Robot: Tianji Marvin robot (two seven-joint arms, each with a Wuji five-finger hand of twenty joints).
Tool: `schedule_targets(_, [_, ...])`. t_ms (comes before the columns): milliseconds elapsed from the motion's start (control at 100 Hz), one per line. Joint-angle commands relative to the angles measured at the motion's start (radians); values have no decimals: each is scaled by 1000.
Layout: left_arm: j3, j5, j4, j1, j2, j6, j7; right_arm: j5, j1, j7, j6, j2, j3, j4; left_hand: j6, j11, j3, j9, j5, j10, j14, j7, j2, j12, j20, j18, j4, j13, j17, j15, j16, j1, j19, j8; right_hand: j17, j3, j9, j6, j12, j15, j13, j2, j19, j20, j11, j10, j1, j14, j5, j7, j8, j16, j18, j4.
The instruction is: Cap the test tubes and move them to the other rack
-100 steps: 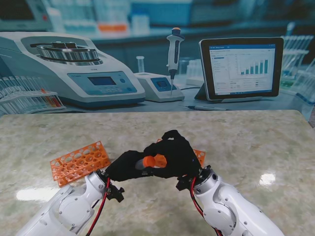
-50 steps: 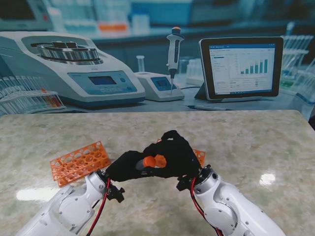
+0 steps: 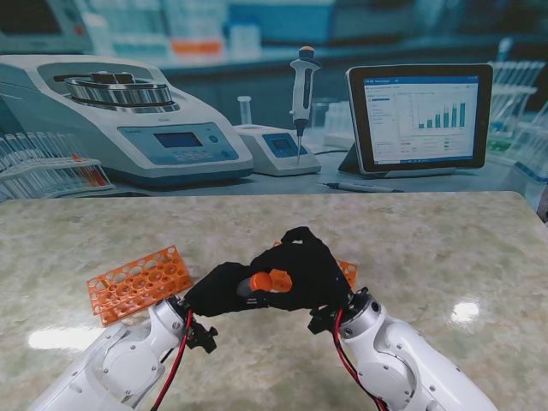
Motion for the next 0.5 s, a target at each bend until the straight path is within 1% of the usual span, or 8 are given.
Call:
schedule_targets(0, [4, -1, -20, -2, -5, -2, -4, -4, -13, 5, -2, -3, -4, -2, -59, -5, 1, -23, 14, -45, -36, 32, 38, 13, 13, -94, -6, -11, 24, -8, -3, 37, 107, 61, -30, 53, -82, -114, -73, -18, -31, 69, -18, 20, -94, 25, -19, 9, 69, -40, 43, -9, 12, 50])
schedule_targets(30, [4, -1, -20, -2, -5, -2, -4, -4, -15, 4, -3, -4, -3, -3, -59, -5, 1, -22, 14, -46, -36, 31, 38, 13, 13, -94, -6, -11, 23, -8, -3, 37, 106, 61, -34, 53, -99, -106, -77, -19, -35, 76, -19, 20, -102, 27, -35, 7, 62, -62, 46, -9, 13, 54])
schedule_targets(50, [4, -1, -20, -2, -5, -2, -4, -4, -15, 3, -4, -4, -2, -4, -59, -5, 1, -22, 14, -47, -36, 31, 38, 13, 13, -94, -6, -11, 23, -8, -3, 37, 106, 61, -37, 71, -112, -96, -87, -21, -38, 79, -22, 21, -110, 29, -61, 5, 67, -123, 91, -10, 13, 67])
schedule_targets(90, [5, -1, -20, -2, -5, -1, -4, -4, -17, 3, -5, -4, 0, -5, -58, -5, 1, -22, 14, -46, -36, 31, 38, 13, 13, -94, -6, -11, 23, -9, -3, 37, 106, 61, -41, 81, -134, -82, -96, -25, -47, 95, -25, 22, -121, 35, -95, 0, 61, -170, 113, -11, 14, 91])
schedule_targets(110, [5, -2, -20, -2, -5, -1, -5, -4, -17, 2, -5, -4, 0, -5, -58, -5, 1, -23, 14, -46, -36, 31, 39, 13, 13, -94, -6, -11, 23, -9, -3, 36, 106, 61, -44, 104, -141, -76, -102, -27, -51, 98, -26, 22, -122, 37, -120, -1, 67, -221, 181, -12, 14, 107])
schedule_targets(130, [5, -2, -20, -3, -5, 0, -5, -5, -17, 1, -5, -4, 1, -6, -58, -5, 1, -23, 14, -46, -36, 31, 37, 13, 13, -94, -6, -11, 23, -9, -3, 37, 106, 61, -46, 107, -149, -74, -104, -29, -56, 101, -27, 22, -125, 38, -130, 0, 62, -237, 197, -12, 13, 112])
schedule_targets(250, [6, -3, -20, -4, -4, 1, -7, -8, -18, -4, -2, -4, 4, -10, -58, -5, 0, -23, 14, -47, -36, 31, 38, 13, 13, -93, -6, -11, 22, -9, -3, 35, 105, 61, -67, 97, -205, -64, -119, -46, -90, 109, -37, 19, -154, 53, -159, 0, 3, -280, 193, -20, 15, 119])
schedule_targets(490, [4, -3, -20, -3, -4, 2, -7, -12, -25, -9, -4, -4, 14, -17, -58, -5, 1, -23, 13, -46, -36, 31, 37, 13, 14, -93, -6, -11, 21, -9, -3, 37, 105, 61, -82, 85, -222, -66, -130, -51, -104, 113, -42, 17, -161, 49, -189, 2, -28, -306, 184, -24, 19, 121])
